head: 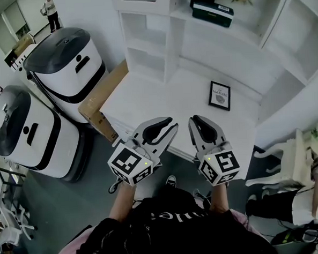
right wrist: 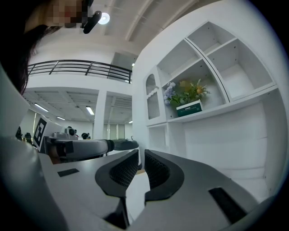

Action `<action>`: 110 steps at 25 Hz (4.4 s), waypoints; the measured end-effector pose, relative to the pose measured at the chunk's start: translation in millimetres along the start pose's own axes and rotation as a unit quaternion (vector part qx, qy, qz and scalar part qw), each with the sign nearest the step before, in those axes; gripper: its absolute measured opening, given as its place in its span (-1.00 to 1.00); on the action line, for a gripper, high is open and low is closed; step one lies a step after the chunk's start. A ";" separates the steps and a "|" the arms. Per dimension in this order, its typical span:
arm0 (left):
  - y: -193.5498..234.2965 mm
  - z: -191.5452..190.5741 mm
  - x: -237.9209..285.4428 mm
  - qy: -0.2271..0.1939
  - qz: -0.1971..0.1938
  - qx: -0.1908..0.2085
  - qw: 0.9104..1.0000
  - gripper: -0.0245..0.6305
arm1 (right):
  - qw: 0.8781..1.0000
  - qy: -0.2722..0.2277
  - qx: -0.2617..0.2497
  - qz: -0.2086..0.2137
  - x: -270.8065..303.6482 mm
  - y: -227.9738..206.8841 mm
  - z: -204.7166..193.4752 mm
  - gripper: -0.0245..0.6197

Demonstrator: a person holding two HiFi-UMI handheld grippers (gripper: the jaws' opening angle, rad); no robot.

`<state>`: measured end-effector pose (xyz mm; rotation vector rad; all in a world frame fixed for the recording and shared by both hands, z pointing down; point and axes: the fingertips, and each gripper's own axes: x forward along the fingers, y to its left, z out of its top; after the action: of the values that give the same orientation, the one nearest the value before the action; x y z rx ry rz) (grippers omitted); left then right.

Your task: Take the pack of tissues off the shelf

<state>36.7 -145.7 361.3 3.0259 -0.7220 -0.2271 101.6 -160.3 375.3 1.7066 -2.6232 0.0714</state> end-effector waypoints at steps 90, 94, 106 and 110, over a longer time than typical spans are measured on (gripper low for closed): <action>223.4 118.0 310.3 0.032 -0.067 0.145 0.987 -0.20 | 0.961 -0.020 -0.153 -0.231 152.4 -267.3 190.3 -0.39; 201.1 112.0 275.9 0.004 -0.068 0.150 0.986 -0.20 | 0.962 -0.037 -0.152 -0.224 128.2 -238.1 177.5 -0.40; 153.0 37.9 186.8 0.044 -0.020 0.137 0.989 -0.21 | 0.978 -0.018 -0.110 -0.177 81.2 -175.8 89.5 -0.40; 135.6 13.9 163.0 0.060 0.001 0.133 0.989 -0.21 | 0.983 -0.005 -0.094 -0.156 64.9 -162.4 60.7 -0.40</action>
<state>117.9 -340.1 333.0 3.2506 -0.8036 0.0574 224.6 -288.0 322.1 2.0222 -2.2485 -0.1827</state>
